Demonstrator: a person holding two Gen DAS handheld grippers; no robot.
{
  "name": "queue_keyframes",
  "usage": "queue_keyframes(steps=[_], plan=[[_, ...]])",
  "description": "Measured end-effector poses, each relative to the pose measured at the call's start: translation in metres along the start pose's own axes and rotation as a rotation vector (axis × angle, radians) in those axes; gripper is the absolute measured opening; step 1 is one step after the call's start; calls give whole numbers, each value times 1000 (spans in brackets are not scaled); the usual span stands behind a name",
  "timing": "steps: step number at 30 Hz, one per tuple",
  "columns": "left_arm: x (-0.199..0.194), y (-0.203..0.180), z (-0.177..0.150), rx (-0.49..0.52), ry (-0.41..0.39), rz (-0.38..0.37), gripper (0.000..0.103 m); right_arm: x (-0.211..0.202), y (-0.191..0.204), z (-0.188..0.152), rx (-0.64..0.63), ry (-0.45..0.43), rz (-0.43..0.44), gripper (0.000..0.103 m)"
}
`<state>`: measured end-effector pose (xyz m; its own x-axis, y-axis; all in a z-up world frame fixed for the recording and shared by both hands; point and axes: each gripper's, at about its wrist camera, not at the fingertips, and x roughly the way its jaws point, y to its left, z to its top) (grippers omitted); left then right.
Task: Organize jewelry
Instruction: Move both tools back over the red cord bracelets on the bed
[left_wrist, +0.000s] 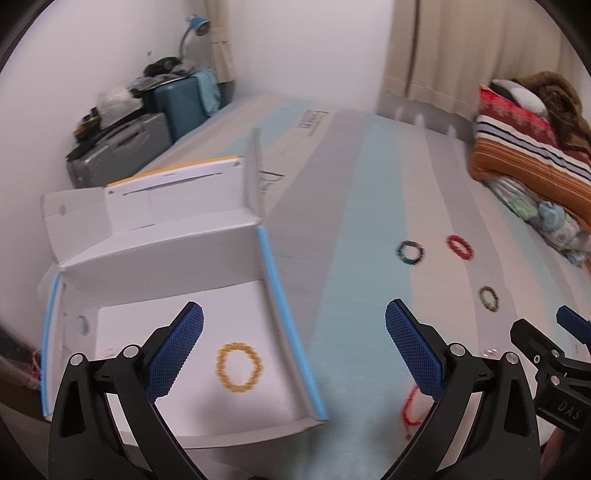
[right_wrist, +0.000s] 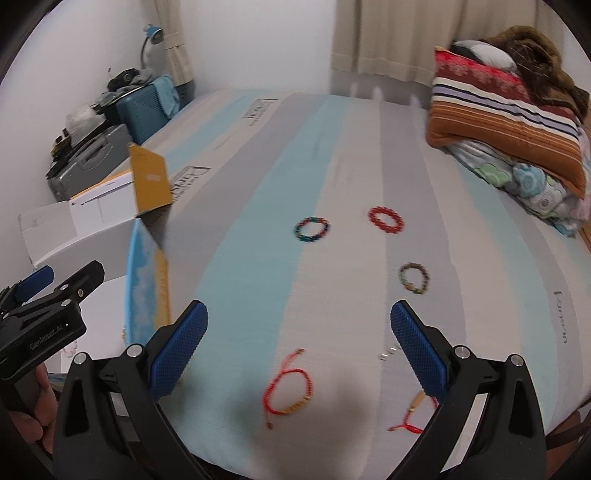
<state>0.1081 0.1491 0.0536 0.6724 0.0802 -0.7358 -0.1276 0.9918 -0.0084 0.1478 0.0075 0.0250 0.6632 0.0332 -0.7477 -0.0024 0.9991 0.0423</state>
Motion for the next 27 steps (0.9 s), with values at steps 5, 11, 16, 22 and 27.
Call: queue_keyframes(steps=[5,11,16,22,27], plan=[[10,-26,-12,9,31,-108,97,-2,-31,-9,39,7,-34,95],[22,-60,-29,72,62,-147,97,0,-71,-27,88,25,-79,95],[33,-86,-46,130,84,-179,97,6,-100,-50,107,52,-121,95],[50,-106,-65,192,84,-166,97,19,-121,-77,97,83,-146,95],[67,-122,-80,229,115,-181,97,37,-129,-99,72,119,-154,95]])
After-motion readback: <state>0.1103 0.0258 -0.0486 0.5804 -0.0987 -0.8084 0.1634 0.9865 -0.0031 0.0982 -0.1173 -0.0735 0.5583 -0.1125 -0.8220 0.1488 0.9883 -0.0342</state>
